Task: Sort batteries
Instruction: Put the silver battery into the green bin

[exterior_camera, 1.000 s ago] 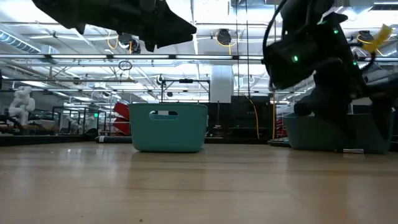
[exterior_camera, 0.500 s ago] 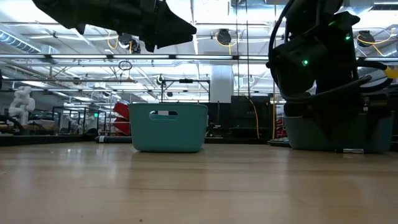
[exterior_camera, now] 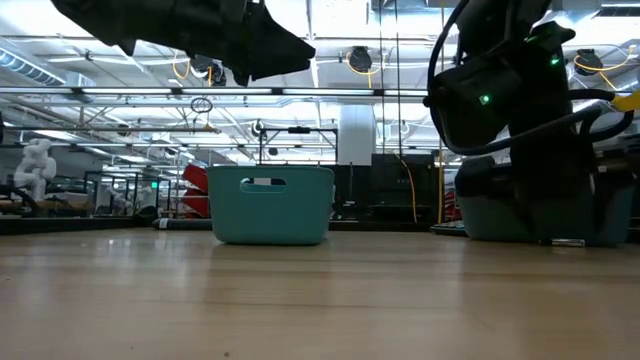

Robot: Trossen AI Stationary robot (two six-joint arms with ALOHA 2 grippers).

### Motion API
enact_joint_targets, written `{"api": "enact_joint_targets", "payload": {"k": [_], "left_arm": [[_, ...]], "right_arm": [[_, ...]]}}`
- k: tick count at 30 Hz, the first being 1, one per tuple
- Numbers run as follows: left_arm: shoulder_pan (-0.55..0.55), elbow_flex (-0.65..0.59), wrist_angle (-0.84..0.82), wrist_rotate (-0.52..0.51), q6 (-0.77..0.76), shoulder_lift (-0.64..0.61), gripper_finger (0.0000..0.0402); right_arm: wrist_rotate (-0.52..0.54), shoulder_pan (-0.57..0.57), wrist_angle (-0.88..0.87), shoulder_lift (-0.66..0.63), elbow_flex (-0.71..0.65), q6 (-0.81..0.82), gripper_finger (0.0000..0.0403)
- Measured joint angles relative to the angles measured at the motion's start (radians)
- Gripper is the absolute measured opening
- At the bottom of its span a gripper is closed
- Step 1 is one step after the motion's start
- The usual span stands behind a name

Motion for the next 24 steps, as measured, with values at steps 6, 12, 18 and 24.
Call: {"api": "enact_joint_targets", "payload": {"k": [6,12,18,24], "left_arm": [[-0.005,0.0,0.006,0.004,0.0,0.0,0.0186],[-0.005,0.0,0.007,0.004,0.0,0.0,0.0186],[-0.009,0.0,0.001,0.004,0.001,0.0,0.0186],[-0.01,0.0,0.002,0.003,0.001,0.0,0.0186]], "right_arm": [[0.001,-0.016,0.016,0.0,0.0,-0.026,0.0268],[-0.007,-0.028,0.024,0.0,-0.007,-0.052,0.0268],[0.027,-0.024,0.067,-0.003,-0.097,-0.057,0.0268],[0.038,-0.02,0.092,-0.003,-0.117,-0.055,0.0268]]}}
